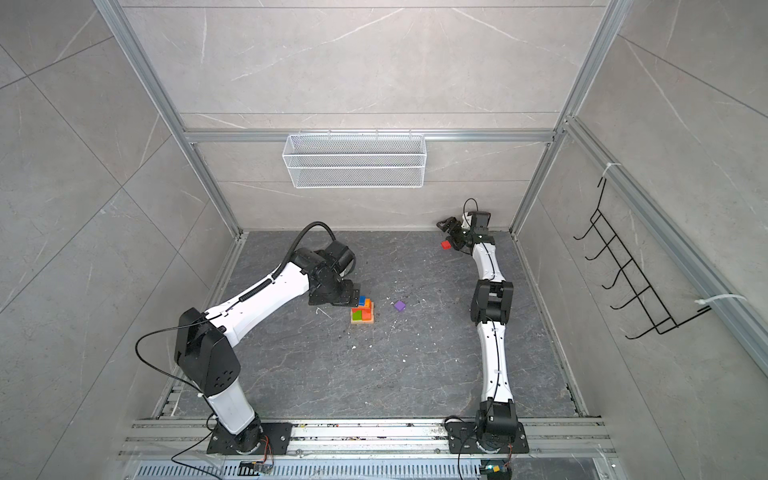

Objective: Build the wood block tower

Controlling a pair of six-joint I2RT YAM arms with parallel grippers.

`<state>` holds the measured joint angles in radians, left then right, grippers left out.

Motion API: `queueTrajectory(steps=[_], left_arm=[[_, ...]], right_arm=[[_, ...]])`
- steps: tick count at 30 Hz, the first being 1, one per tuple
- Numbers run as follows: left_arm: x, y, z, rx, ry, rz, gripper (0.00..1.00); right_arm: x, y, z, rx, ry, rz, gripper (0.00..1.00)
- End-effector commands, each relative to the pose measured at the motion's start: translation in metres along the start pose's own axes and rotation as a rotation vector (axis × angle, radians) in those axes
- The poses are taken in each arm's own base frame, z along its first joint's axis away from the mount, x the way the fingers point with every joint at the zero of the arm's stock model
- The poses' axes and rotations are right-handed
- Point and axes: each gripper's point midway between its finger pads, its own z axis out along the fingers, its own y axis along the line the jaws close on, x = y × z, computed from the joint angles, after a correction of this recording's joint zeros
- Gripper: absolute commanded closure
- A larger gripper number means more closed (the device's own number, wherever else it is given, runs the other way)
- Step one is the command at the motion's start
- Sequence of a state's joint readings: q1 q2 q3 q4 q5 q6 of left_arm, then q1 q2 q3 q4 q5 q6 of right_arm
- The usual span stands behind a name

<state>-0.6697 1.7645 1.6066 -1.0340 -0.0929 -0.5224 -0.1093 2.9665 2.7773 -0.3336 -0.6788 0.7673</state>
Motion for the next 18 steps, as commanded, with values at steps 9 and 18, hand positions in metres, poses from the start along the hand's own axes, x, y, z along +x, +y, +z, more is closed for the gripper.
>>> queueTrajectory(steps=[9,18], left_arm=[[-0.005,-0.006,-0.011,0.031,-0.005,0.009,0.05],[-0.003,-0.005,-0.019,0.038,-0.020,0.008,0.06]], right_arm=[[0.076,-0.070,0.021,0.057,0.233,0.227,0.19],[0.086,-0.059,0.015,0.042,0.290,0.261,0.19]])
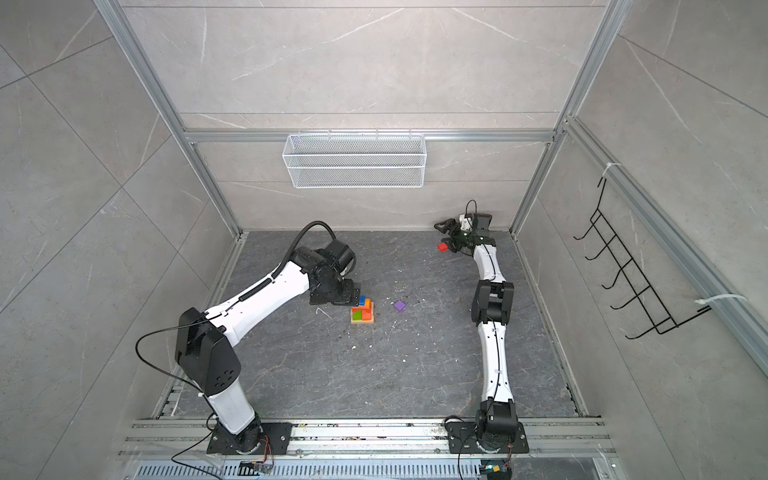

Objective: Build the wood block tower

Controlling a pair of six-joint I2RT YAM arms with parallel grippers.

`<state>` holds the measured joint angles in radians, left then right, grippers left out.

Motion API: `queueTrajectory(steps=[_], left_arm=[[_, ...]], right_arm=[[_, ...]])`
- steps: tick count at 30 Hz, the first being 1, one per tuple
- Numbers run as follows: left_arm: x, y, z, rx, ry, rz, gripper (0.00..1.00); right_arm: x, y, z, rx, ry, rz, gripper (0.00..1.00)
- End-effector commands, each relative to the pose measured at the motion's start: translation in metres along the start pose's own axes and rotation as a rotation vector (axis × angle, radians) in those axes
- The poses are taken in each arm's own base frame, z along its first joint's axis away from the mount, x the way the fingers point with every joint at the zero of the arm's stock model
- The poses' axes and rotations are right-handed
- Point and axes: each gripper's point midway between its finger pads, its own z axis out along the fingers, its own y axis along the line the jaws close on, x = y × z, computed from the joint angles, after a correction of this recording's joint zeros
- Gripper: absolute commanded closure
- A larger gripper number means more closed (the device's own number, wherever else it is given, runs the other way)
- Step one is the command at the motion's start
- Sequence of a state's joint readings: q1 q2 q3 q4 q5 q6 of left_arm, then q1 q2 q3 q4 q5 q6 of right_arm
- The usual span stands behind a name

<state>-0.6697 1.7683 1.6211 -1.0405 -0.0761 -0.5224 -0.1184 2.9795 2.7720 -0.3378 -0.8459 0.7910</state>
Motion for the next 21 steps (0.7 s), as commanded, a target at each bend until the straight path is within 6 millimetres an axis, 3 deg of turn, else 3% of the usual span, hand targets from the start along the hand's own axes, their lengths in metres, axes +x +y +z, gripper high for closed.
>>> queueTrajectory(steps=[1,8,14,21], left_arm=[[-0.002,-0.002,-0.017,0.022,-0.024,0.008,0.06],[-0.001,-0.002,-0.020,0.027,-0.031,0.006,0.06],[-0.001,-0.004,-0.019,0.039,-0.032,0.004,0.06],[-0.008,-0.010,-0.026,0.060,-0.049,0.014,0.06]], right_arm=[[0.063,-0.071,0.018,0.127,0.166,0.253,0.19],[0.083,-0.075,0.018,0.124,0.234,0.335,0.19],[0.105,-0.076,0.005,0.208,0.305,0.347,0.19],[0.147,-0.069,-0.007,0.304,0.439,0.293,0.19]])
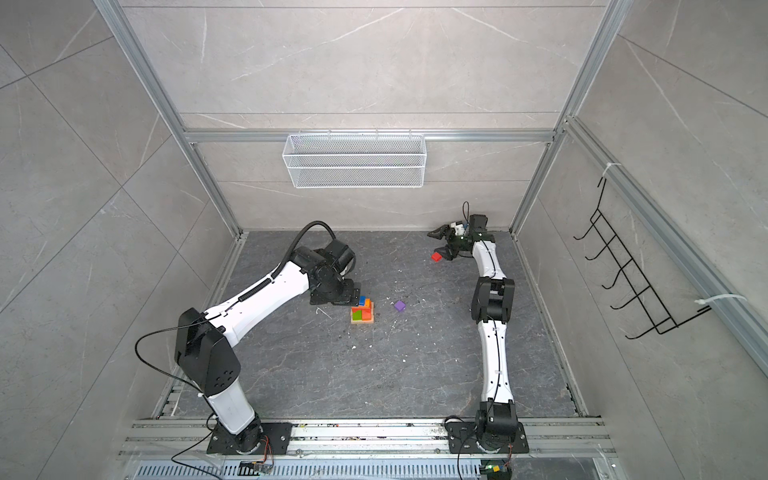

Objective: Build the wood block tower

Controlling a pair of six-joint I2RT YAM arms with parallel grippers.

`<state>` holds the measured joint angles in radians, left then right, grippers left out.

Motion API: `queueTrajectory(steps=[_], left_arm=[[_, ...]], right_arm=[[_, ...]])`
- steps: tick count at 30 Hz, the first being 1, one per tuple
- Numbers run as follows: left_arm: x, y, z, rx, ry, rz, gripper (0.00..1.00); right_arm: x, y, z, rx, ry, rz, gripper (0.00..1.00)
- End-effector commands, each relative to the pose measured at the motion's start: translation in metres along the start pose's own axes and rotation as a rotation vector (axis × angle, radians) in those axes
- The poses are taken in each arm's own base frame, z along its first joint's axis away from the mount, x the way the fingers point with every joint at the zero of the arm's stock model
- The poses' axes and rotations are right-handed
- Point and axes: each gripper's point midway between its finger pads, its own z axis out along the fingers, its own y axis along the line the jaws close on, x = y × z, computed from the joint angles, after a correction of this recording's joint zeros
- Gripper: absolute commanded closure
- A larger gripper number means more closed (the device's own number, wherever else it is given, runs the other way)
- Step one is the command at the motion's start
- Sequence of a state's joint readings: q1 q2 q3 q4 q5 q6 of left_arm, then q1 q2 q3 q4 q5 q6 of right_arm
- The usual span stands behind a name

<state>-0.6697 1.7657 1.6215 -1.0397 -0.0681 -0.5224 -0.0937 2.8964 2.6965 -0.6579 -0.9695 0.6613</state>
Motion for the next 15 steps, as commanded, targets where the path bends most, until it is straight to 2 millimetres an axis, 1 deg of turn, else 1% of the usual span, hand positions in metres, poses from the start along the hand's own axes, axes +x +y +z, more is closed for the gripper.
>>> queueTrajectory(steps=[1,5,6,9,10,13,15], left_arm=[[-0.009,-0.009,-0.027,0.052,-0.053,0.016,0.06],[-0.010,-0.009,-0.031,0.054,-0.061,0.017,0.06],[-0.009,-0.009,-0.031,0.053,-0.059,0.016,0.07],[-0.006,-0.008,-0.032,0.054,-0.059,0.013,0.07],[-0.005,-0.008,-0.031,0.055,-0.058,0.012,0.07],[-0.002,-0.007,-0.030,0.058,-0.056,0.002,0.06],[0.000,-0.007,-0.030,0.062,-0.055,0.002,0.07]], right_arm=[[0.075,-0.087,0.022,0.275,0.197,0.203,0.19],[0.100,-0.083,0.019,0.362,0.260,0.154,0.19],[0.110,-0.088,0.019,0.394,0.285,0.155,0.19],[0.132,-0.090,0.014,0.473,0.341,0.128,0.21],[0.136,-0.086,0.013,0.475,0.346,0.114,0.23],[0.143,-0.074,0.008,0.481,0.308,0.085,0.24],[0.148,-0.061,0.000,0.490,0.287,0.075,0.24]])
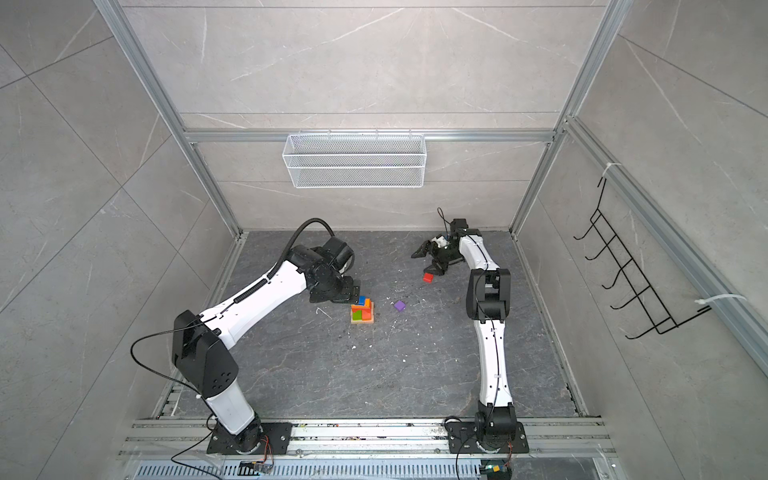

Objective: Build the wood block tower

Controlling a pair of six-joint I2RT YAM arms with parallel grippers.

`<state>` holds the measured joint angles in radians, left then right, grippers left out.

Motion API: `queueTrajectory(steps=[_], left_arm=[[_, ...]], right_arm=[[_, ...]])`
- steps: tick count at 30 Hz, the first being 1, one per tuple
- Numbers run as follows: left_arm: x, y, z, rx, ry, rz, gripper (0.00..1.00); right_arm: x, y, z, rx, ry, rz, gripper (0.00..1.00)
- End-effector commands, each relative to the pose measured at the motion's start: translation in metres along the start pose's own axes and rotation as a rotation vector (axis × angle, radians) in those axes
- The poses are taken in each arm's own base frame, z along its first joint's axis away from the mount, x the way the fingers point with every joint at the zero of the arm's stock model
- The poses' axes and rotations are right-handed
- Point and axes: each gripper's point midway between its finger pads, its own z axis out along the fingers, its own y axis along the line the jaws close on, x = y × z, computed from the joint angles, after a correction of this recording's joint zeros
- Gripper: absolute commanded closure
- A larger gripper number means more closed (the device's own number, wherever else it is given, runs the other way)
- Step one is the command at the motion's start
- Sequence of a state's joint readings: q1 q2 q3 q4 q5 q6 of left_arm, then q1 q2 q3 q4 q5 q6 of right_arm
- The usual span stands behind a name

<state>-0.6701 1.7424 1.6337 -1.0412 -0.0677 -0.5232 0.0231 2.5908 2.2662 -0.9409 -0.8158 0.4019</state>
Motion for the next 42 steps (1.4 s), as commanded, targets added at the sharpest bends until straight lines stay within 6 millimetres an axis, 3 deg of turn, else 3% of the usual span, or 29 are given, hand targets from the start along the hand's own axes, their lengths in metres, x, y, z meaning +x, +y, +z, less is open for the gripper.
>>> queueTrajectory(steps=[1,2,10,17,22,26,35,42], left_arm=[[0.004,-0.006,-0.018,0.045,-0.028,0.002,0.07],[0.004,-0.005,-0.019,0.046,-0.030,0.001,0.07],[0.005,-0.005,-0.020,0.052,-0.038,0.006,0.07],[0.007,-0.005,-0.018,0.066,-0.052,0.012,0.06],[0.007,-0.004,-0.014,0.073,-0.063,0.025,0.03],[0.006,-0.006,-0.012,0.093,-0.080,0.035,0.02],[0.016,0.001,-0.007,0.099,-0.069,0.025,0.02],[0.025,0.008,-0.010,0.116,-0.068,0.019,0.02]], right_arm=[[0.034,-0.062,0.021,0.231,0.067,0.098,0.24],[0.037,-0.049,0.011,0.240,0.048,0.069,0.24],[0.064,-0.009,-0.028,0.339,-0.074,-0.044,0.24],[0.094,0.007,-0.065,0.436,-0.226,-0.111,0.24],[0.118,-0.006,-0.078,0.502,-0.282,-0.143,0.24],[0.125,-0.023,-0.081,0.574,-0.280,-0.182,0.26],[0.115,-0.035,-0.067,0.638,-0.202,-0.304,0.36],[0.108,-0.040,-0.054,0.677,-0.186,-0.347,0.37]])
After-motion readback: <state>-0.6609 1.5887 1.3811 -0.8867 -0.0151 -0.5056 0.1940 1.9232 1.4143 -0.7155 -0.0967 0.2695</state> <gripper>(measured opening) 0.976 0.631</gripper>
